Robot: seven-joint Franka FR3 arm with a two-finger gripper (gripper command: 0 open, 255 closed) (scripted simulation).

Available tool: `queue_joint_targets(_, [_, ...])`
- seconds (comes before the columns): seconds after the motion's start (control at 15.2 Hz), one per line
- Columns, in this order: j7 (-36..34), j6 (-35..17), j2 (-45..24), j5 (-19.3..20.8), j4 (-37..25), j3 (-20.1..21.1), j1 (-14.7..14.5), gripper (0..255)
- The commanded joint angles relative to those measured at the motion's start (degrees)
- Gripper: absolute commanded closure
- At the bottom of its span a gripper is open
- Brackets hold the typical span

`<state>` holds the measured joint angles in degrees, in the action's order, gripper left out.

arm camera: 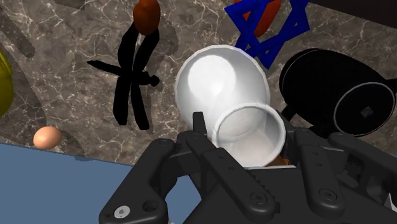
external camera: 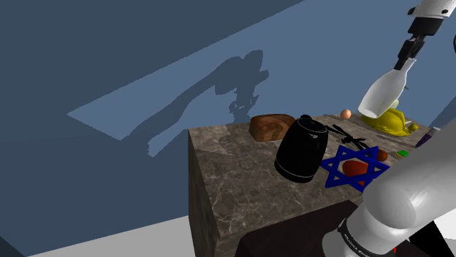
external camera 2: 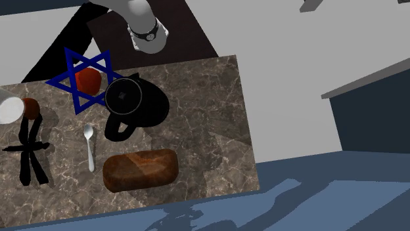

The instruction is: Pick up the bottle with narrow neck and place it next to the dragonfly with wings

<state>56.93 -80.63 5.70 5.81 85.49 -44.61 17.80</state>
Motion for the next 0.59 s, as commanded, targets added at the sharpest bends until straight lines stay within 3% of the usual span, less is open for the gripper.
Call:
queue_joint_targets(0.0, [-0.74, -1.78, 1.38, 0.9, 2.76, 0.48, -0.13, 255])
queue_joint_targets(0.53, [-2.52, -8.19, 4.38, 2.79, 11.52, 1.35, -0.08, 255])
